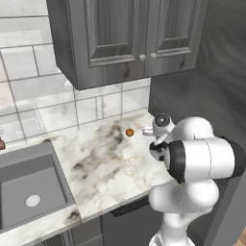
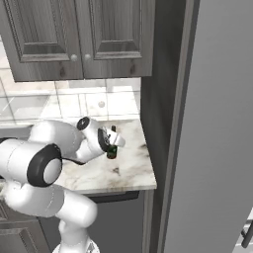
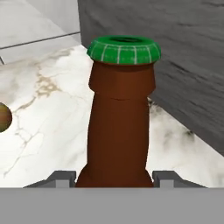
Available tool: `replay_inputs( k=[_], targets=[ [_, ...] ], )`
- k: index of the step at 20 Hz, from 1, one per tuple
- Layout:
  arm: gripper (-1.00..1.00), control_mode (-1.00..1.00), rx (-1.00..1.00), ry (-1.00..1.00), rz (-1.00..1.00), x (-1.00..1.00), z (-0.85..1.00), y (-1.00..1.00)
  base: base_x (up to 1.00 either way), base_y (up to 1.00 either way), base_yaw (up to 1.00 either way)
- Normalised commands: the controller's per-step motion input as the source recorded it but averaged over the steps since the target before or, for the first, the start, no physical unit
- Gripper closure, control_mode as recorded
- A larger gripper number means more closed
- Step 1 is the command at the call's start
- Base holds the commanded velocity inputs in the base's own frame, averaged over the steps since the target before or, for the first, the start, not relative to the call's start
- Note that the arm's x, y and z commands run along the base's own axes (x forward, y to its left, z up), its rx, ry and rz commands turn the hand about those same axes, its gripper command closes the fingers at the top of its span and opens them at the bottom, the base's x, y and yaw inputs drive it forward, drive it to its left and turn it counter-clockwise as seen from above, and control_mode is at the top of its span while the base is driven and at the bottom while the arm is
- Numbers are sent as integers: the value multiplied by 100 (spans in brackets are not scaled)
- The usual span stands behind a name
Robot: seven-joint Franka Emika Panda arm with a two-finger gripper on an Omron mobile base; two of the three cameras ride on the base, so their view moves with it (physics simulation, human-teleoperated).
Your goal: Place the beer on the top shelf of the fridge to keep it out of children's reach, and place the lemon and apple on lower shelves for easy access.
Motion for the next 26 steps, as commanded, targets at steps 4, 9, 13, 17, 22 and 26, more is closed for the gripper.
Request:
replay_inputs(
  k=[4, 9, 13, 17, 22, 26],
  targets=[
    [100, -100, 0, -17, 12, -78, 99, 0, 0, 0, 0],
    [100, -100, 0, -7, 24, -100, 100, 0, 0, 0, 0],
    [100, -100, 0, -4, 29, -100, 100, 0, 0, 0, 0],
    [100, -100, 0, 0, 25, -99, 100, 13, 0, 0, 0],
    [100, -100, -9, -1, 12, -81, 100, 32, 0, 0, 0],
    [100, -100, -17, 0, 0, -40, 92, 24, 0, 0, 0]
  ],
)
